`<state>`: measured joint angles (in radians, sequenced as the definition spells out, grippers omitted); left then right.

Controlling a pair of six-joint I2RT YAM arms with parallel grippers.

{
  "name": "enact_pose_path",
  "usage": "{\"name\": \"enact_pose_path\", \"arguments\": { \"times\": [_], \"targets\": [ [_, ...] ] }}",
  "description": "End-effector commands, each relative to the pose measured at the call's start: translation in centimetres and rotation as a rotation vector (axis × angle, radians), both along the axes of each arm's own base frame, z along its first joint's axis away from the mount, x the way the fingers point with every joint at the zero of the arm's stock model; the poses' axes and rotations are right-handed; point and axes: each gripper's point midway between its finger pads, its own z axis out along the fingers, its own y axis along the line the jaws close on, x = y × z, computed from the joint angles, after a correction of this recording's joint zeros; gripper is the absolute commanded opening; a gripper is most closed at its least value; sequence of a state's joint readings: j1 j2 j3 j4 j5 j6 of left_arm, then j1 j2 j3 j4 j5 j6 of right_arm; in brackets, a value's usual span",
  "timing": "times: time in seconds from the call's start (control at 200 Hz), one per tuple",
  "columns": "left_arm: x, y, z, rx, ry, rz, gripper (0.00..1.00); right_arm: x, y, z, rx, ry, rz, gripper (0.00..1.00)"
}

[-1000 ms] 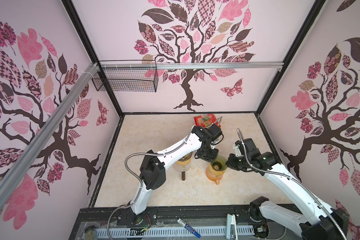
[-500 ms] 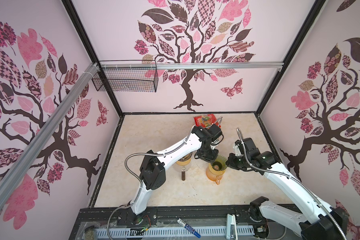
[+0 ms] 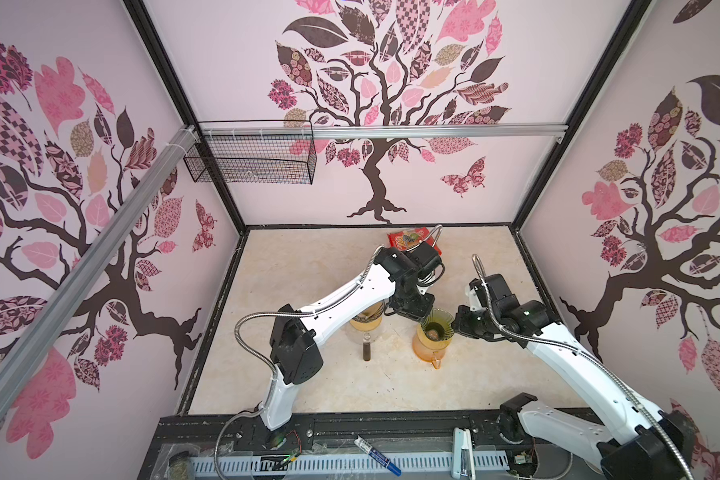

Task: Place the coffee filter in the dripper
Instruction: 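Open both grippers and lift them off the green dripper rim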

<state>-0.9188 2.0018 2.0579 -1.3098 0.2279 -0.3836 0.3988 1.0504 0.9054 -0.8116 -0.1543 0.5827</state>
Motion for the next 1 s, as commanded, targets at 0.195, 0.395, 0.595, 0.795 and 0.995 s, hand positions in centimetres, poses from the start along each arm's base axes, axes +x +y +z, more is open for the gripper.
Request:
{"name": "enact_pose_path", "arguments": {
  "times": [0.195,0.395,0.595,0.795,0.995],
  "targets": [
    [0.6,0.1,3.7,-0.073,-0.069,0.025,0.25,0.0,-0.7,0.4,-0.054,0.008,0.002,0.12],
    [0.6,0.1,3.7,-0.073,-0.071,0.025,0.26,0.1,-0.5,0.8,-0.04,0.001,0.006,0.17],
    [0.6,0.2,3.7,-0.073,-0.073,0.027,0.26,0.4,0.1,1.9,-0.008,-0.018,0.016,0.21],
    [0.8,0.8,5.2,-0.091,-0.112,0.038,0.26,0.8,0.2,3.6,0.002,-0.052,0.017,0.24],
    [1.2,1.9,7.2,-0.123,-0.185,0.076,0.29,0.9,0.3,5.1,0.012,-0.081,0.022,0.27]
  ]
}}
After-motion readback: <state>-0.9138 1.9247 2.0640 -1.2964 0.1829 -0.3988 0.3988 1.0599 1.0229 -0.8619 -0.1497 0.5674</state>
